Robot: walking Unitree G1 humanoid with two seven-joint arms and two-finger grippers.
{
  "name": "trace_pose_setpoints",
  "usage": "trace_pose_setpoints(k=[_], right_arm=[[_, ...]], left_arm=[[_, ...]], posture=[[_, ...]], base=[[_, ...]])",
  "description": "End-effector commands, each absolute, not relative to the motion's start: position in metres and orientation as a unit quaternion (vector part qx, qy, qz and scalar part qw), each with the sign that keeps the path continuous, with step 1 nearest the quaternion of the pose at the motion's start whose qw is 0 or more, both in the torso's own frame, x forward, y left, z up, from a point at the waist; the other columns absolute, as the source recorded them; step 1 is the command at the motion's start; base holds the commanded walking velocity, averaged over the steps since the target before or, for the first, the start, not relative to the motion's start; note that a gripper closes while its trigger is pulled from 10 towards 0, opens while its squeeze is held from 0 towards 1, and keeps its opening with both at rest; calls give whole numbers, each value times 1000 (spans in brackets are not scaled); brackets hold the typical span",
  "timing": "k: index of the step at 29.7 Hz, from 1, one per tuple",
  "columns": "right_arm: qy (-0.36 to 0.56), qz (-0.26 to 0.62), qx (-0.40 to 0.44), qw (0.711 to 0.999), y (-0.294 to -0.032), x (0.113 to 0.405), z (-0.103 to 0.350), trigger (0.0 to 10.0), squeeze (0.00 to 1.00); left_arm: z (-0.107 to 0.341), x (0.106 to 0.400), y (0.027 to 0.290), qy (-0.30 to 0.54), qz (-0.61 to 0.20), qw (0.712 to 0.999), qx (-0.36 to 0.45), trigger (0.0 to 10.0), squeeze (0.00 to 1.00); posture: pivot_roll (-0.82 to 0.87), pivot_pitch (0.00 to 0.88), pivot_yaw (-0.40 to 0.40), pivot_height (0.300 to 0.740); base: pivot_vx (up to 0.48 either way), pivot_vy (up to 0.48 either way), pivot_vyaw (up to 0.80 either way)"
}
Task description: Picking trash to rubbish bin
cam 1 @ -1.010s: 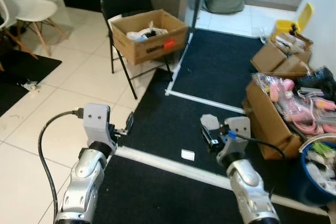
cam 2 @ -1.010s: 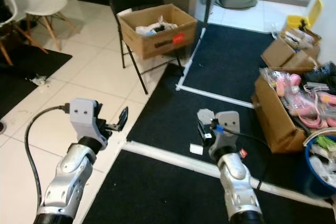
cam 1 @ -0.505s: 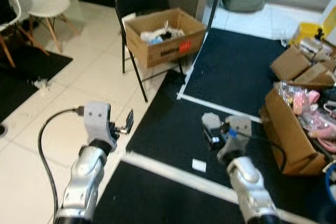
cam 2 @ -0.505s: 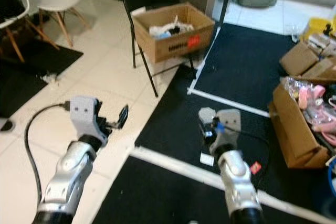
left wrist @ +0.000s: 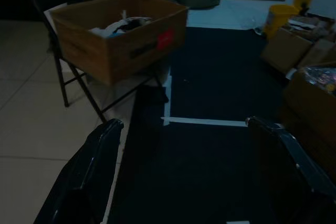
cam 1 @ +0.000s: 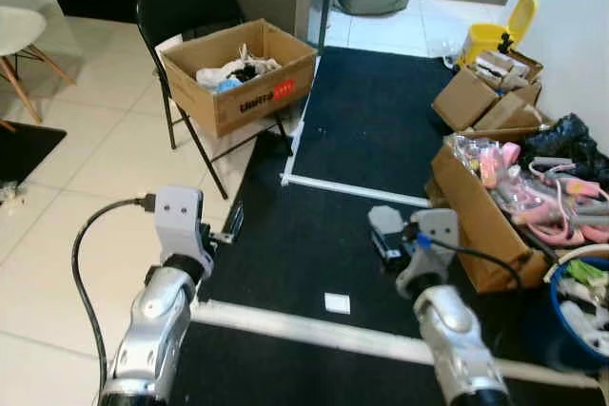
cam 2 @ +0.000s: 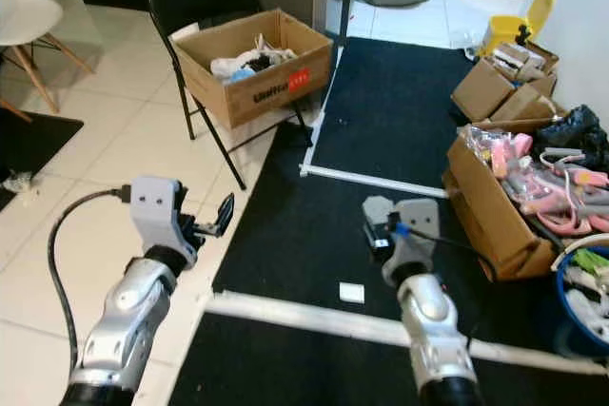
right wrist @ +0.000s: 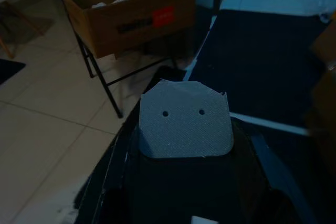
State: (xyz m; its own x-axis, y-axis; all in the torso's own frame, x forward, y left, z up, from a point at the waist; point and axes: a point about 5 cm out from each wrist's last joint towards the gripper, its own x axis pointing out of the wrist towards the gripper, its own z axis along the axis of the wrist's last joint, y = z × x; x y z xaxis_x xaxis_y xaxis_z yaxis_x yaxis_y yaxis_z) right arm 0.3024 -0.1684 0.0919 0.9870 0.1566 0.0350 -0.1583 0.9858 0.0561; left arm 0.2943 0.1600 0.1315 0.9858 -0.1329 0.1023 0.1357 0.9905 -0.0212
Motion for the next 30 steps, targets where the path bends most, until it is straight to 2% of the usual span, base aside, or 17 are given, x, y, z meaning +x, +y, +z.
trace_pose_setpoints(k=[1, 21, 30], right_arm=[[-3, 83, 29, 996, -166, 300, 87, 10000, 0], [1, 84, 26, 996, -164, 303, 86, 10000, 0], [7, 73, 22, 997, -167, 304, 85, 10000, 0]], left_arm=[[130, 293, 162, -45, -69, 997, -13, 10000, 0], [130, 293, 162, -48, -64, 997, -16, 10000, 0], [129, 292, 160, -46, -71, 996, -15, 10000, 0]], posture=[[57, 138, 26, 740], [55, 141, 17, 740], [56, 133, 22, 740]], base=[[285, 0, 0], [283, 0, 0], [273, 0, -707]])
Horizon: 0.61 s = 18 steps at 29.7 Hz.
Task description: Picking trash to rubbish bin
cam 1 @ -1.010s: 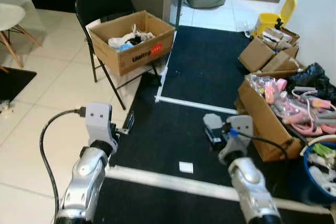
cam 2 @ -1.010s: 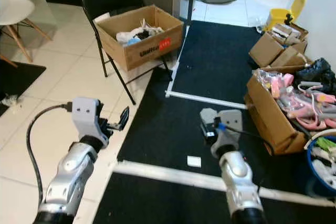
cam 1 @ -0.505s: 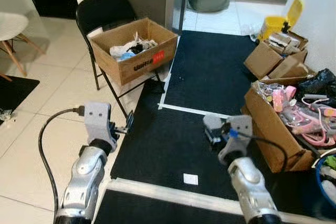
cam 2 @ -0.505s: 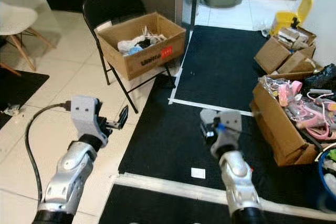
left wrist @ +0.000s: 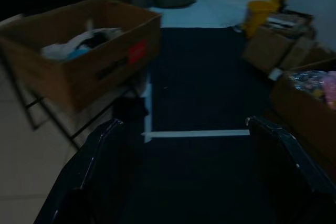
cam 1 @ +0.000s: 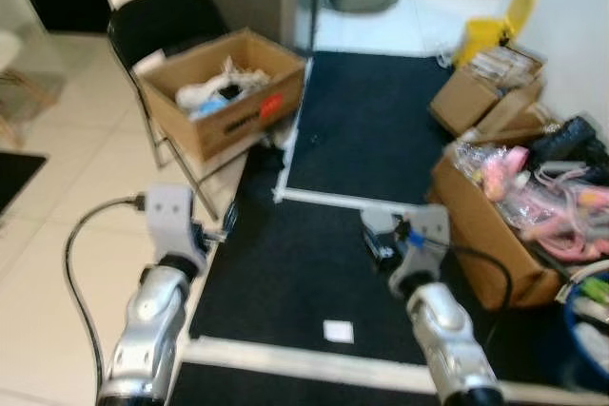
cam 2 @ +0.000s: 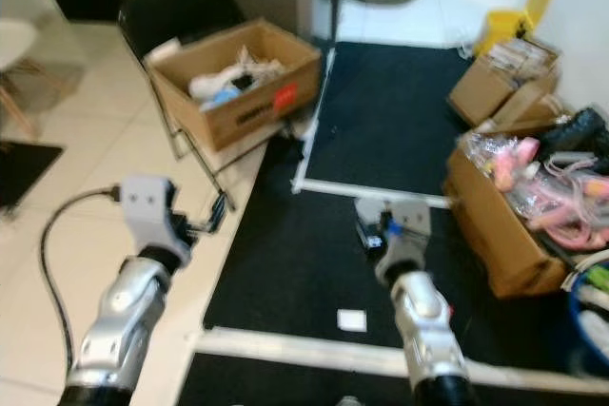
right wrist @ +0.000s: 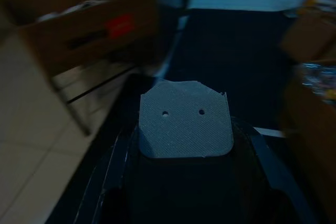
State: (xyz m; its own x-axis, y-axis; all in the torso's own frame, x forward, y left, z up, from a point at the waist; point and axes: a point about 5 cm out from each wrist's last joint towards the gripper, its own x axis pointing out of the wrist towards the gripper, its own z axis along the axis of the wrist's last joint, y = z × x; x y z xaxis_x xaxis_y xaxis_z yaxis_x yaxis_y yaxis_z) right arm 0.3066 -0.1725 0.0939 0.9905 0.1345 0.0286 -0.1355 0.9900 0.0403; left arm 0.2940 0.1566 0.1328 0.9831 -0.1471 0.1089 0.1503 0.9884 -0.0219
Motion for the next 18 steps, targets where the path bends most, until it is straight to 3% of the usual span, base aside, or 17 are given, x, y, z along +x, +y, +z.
trace_pose_setpoints(k=[1, 18], right_arm=[[6, 74, 22, 997, -167, 304, 85, 10000, 0], [15, 60, 24, 998, -172, 304, 82, 10000, 0]], left_arm=[[129, 291, 160, -46, -73, 996, -14, 10000, 0], [129, 291, 160, -45, -77, 996, -9, 10000, 0]], posture=[[57, 127, 21, 740], [61, 112, 20, 740]], base=[[274, 0, 0], [272, 0, 0]])
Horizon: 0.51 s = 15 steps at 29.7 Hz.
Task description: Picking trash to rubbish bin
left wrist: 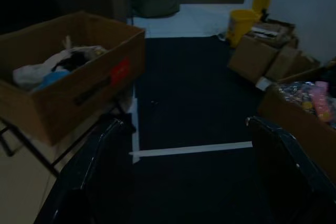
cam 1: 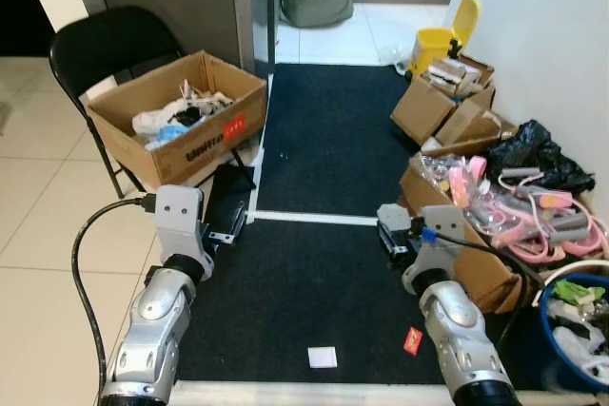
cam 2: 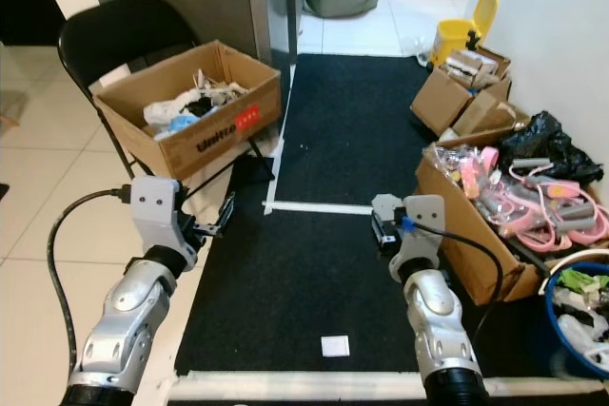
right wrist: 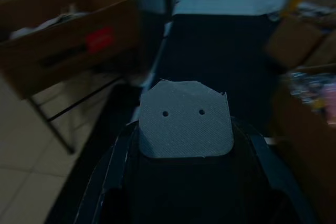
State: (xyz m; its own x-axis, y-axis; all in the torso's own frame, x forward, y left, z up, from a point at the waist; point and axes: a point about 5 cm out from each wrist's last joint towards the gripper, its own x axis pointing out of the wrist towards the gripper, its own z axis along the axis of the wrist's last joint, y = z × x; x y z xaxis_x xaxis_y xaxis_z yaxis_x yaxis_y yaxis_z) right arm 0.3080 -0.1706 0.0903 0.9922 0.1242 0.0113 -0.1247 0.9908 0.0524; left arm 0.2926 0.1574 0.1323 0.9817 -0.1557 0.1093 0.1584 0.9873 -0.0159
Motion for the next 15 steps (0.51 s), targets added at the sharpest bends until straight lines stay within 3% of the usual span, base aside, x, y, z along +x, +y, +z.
trace_pose_setpoints(k=[1, 6, 15], right_arm=[[16, 59, 24, 998, -172, 303, 81, 10000, 0], [16, 58, 21, 998, -173, 301, 79, 10000, 0], [15, 53, 19, 998, -175, 302, 80, 10000, 0]], left_arm=[[129, 291, 160, -45, -77, 996, -8, 10000, 0], [129, 291, 159, -45, -79, 996, -10, 10000, 0], [129, 292, 158, -45, -82, 996, -9, 10000, 0]], posture=[[60, 113, 21, 740], [58, 115, 25, 740], [61, 118, 23, 740]], base=[[274, 0, -800], [272, 0, -713], [273, 0, 0]])
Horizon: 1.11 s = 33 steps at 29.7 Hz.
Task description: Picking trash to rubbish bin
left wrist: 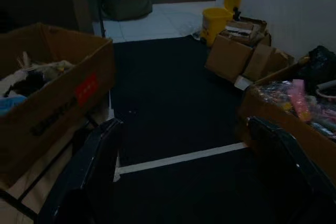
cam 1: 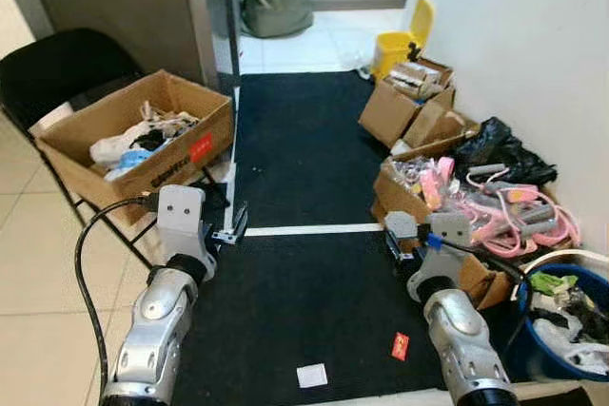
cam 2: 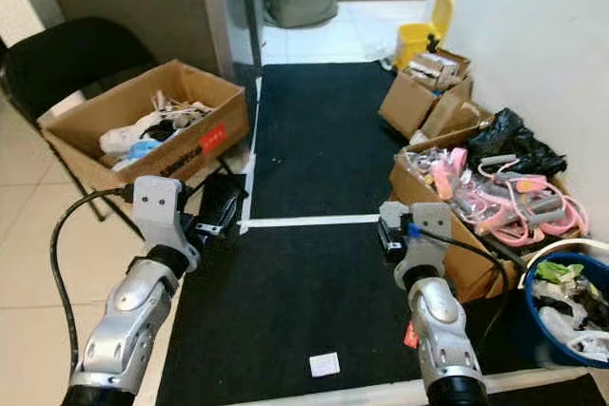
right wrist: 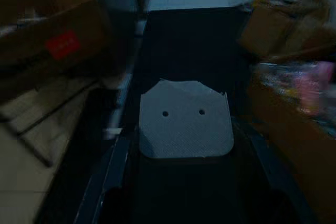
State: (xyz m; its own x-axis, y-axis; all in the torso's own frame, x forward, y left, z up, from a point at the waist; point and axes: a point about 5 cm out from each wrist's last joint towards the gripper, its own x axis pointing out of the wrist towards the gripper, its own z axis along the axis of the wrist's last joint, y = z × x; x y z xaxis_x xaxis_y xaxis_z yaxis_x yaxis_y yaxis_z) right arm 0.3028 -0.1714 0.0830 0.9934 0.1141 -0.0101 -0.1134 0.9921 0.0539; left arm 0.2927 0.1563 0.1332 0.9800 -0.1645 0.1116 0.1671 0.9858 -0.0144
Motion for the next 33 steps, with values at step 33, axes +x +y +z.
trace_pose_setpoints(k=[33], right_arm=[[15, 41, 23, 999, -176, 306, 82, 10000, 0]], left_arm=[[130, 295, 159, -44, -80, 996, -8, 10000, 0]], posture=[[58, 119, 26, 740]], base=[[278, 0, 0]])
